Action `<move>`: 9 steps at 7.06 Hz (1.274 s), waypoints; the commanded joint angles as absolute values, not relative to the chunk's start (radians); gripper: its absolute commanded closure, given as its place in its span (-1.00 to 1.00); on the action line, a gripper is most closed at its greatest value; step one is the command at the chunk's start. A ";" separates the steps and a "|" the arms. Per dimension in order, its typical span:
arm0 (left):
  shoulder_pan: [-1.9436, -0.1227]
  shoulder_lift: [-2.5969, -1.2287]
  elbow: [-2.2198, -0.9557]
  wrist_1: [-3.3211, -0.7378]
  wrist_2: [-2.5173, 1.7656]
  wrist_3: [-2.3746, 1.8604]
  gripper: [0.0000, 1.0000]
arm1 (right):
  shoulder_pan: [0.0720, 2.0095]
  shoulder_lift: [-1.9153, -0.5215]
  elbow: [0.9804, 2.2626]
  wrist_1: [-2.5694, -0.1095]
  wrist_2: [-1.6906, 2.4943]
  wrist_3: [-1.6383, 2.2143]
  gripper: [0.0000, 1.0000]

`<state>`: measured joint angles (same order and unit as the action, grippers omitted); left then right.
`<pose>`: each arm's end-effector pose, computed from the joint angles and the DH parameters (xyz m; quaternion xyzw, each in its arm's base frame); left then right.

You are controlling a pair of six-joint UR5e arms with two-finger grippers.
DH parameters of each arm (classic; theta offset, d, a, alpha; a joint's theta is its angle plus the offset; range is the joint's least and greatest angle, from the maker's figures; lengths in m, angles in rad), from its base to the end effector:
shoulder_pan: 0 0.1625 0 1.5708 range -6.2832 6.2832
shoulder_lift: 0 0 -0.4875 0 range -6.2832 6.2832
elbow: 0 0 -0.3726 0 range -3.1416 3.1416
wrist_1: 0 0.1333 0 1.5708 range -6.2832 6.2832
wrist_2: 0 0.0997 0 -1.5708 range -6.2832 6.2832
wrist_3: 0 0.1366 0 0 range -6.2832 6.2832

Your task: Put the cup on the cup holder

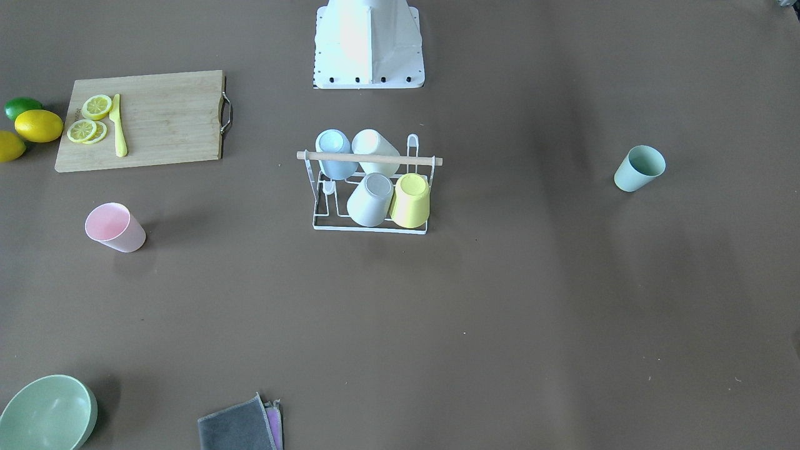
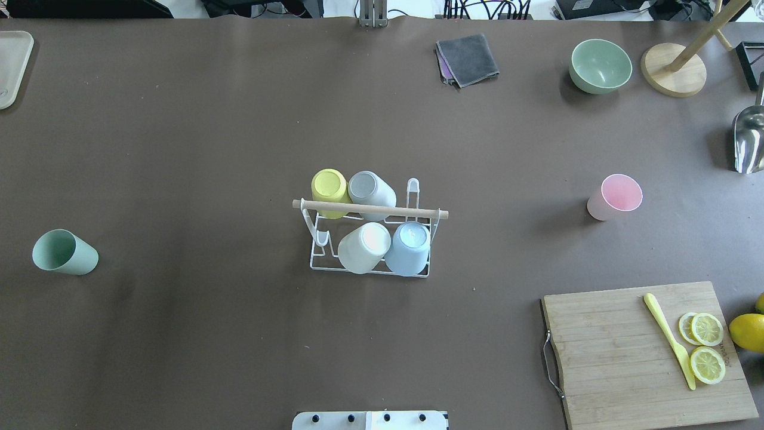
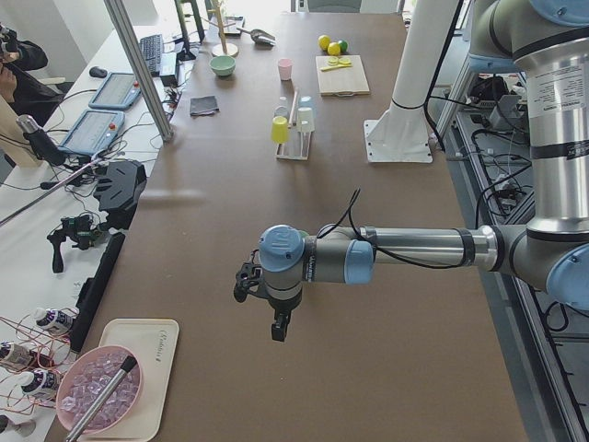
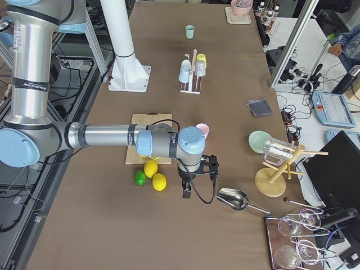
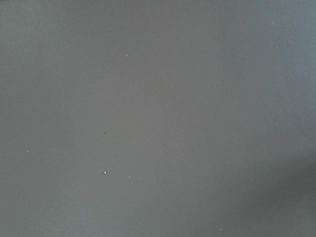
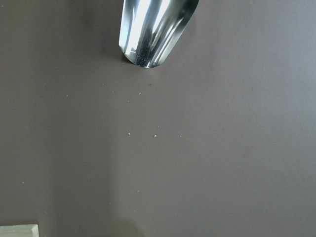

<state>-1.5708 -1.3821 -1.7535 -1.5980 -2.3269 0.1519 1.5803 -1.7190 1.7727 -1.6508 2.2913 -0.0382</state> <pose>-0.0396 -0.3829 0.7408 0.0378 0.3673 0.0744 0.9264 0.0469 -0.3966 0.7299 -0.0039 -0.3527 -0.0088 0.9357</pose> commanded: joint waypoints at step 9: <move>-1.571 -1.390 -1.746 -1.592 -2.327 0.152 -0.96 | 1.462 -1.675 1.806 -1.658 2.275 0.009 -0.99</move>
